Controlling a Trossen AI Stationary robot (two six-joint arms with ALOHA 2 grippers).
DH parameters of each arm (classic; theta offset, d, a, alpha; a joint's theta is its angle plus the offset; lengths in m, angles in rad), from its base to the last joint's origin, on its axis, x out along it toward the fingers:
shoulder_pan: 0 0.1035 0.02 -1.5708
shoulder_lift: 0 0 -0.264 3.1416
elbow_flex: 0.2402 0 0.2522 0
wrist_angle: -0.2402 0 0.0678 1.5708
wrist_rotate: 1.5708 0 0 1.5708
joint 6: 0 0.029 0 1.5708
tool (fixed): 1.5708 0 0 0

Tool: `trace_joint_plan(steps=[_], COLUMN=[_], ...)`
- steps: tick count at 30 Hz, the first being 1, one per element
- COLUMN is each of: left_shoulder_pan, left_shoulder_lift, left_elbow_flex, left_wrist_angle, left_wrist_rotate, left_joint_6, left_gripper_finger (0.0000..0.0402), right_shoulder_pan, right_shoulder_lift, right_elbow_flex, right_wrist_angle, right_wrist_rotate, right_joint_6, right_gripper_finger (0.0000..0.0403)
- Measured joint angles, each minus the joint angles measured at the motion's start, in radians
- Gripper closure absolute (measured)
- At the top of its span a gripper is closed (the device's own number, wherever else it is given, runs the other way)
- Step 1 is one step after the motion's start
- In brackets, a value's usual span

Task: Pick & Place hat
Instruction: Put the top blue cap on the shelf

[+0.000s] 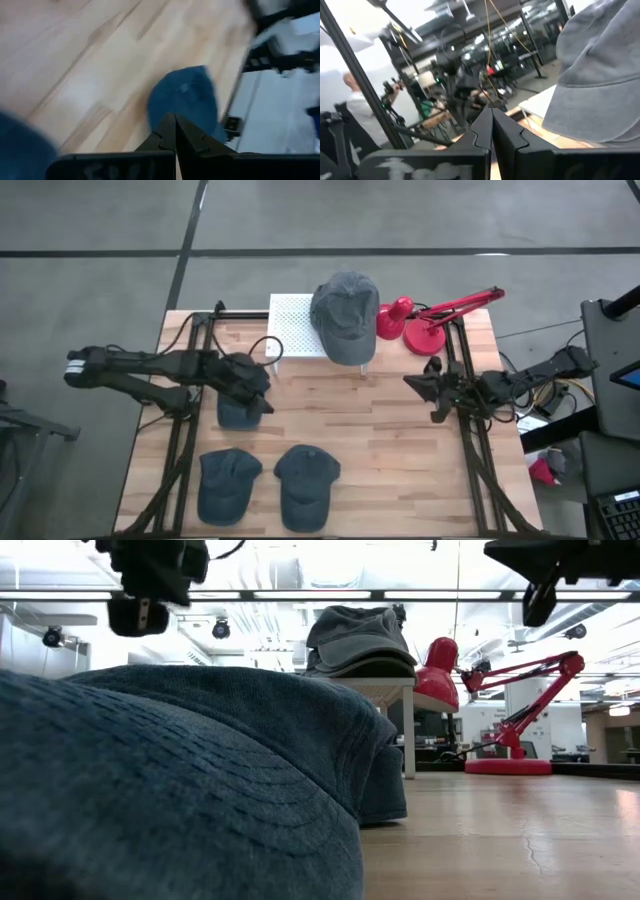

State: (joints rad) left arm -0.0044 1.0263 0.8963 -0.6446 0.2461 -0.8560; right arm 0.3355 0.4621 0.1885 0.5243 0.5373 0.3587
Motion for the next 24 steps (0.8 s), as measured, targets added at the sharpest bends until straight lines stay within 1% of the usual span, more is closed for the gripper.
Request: trace_joint_plan(steps=[7,10,12,14,16,20,21,24], left_shoulder_pan=[0.0,0.0,0.0,0.0,0.0,0.0,0.0,0.0], left_shoulder_lift=[-0.004,-0.021,-0.031,-0.034,-0.034,-0.031,-0.031,-0.027], left_elbow_flex=[0.0,0.001,0.001,0.001,0.001,0.0,0.0,0.0], left_wrist_angle=[-0.204,-0.272,-0.308,-0.336,-0.346,-0.35,-0.354,-0.364], left_wrist_rotate=[-0.129,-0.177,-0.202,-0.217,-0.222,-0.223,-0.222,-0.225], left_joint_6=[-0.081,-0.115,-0.139,-0.159,-0.183,-0.201,-0.203,-0.22], left_gripper_finger=[0.0401,0.0401,0.0401,0.0401,0.0401,0.0401,0.0401,0.0401], right_shoulder_pan=[0.0,0.0,0.0,0.0,-0.001,-0.001,-0.002,-0.002], right_shoulder_lift=[-0.217,-0.313,-0.372,-0.429,-0.461,-0.441,-0.428,-0.398], right_elbow_flex=[-0.081,-0.094,-0.09,-0.064,-0.021,0.103,0.129,0.182], right_wrist_angle=[0.005,0.001,-0.041,-0.159,-0.322,-0.641,-0.699,-0.845], right_wrist_rotate=[-0.001,-0.022,-0.023,-0.023,-0.014,0.061,0.082,0.095], right_joint_6=[-0.012,-0.032,-0.038,-0.032,0.006,0.144,0.169,0.22], right_gripper_finger=[0.0394,0.0394,0.0394,0.0394,0.0394,0.0394,0.0394,0.0394])
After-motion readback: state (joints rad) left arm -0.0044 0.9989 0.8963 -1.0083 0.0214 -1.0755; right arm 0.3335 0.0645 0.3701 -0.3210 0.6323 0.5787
